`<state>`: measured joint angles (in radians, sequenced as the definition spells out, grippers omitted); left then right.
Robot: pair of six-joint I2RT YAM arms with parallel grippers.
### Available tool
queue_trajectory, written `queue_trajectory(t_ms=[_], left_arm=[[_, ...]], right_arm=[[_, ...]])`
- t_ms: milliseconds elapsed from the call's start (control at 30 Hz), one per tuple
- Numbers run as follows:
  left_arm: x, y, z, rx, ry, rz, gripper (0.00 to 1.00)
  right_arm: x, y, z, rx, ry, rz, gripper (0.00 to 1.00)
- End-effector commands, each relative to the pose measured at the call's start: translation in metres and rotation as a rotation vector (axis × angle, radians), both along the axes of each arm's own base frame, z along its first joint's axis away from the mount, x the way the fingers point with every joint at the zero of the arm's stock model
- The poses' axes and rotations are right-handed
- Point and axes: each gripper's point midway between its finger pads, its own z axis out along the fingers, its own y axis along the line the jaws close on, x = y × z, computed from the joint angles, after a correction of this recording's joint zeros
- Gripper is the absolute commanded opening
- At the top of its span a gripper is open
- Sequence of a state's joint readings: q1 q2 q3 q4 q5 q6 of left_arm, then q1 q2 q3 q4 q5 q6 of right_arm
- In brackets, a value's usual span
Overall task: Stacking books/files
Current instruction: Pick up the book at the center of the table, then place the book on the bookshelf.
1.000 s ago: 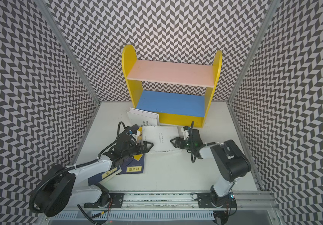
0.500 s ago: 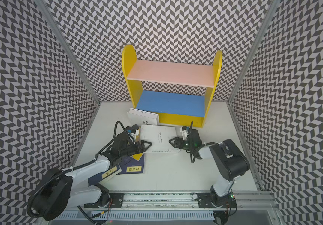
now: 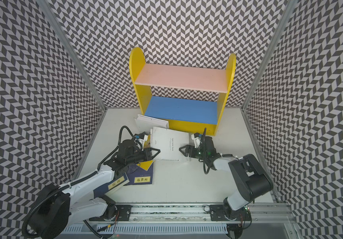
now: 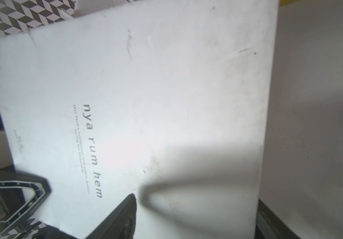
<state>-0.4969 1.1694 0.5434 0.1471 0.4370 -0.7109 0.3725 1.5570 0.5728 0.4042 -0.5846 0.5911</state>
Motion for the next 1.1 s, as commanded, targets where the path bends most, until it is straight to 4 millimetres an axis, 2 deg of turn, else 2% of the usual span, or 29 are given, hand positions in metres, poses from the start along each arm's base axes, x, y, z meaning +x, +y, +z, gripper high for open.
queue_trajectory(t_ms=[0,167,267,367,533,667,967,1067], left_arm=[[-0.001,-0.001,0.022,-0.002,-0.066,-0.036,0.25],[-0.012,-0.003,0.07,-0.094,-0.165,-0.128,0.22],[-0.003,0.004,0.095,-0.12,-0.211,-0.114,0.22],[0.013,0.008,0.113,-0.156,-0.224,-0.13,0.21],[0.037,0.004,0.145,-0.218,-0.264,-0.227,0.21],[0.047,0.0,0.151,-0.241,-0.245,-0.303,0.21],[0.04,-0.001,0.16,-0.334,-0.224,-0.425,0.21],[0.04,-0.001,0.162,-0.356,-0.22,-0.443,0.22]], right_arm=[[0.015,0.0,0.054,0.054,-0.127,0.013,0.8],[0.026,-0.025,0.102,0.087,-0.226,-0.019,0.9],[0.031,-0.041,0.123,0.114,-0.263,-0.035,0.94],[0.032,-0.049,0.135,0.147,-0.289,-0.009,1.0],[0.028,-0.051,0.139,0.201,-0.317,0.049,1.0],[0.019,-0.045,0.147,0.27,-0.357,0.123,0.99],[0.015,-0.038,0.145,0.337,-0.334,0.184,1.0],[0.008,-0.03,0.148,0.378,-0.325,0.227,0.95]])
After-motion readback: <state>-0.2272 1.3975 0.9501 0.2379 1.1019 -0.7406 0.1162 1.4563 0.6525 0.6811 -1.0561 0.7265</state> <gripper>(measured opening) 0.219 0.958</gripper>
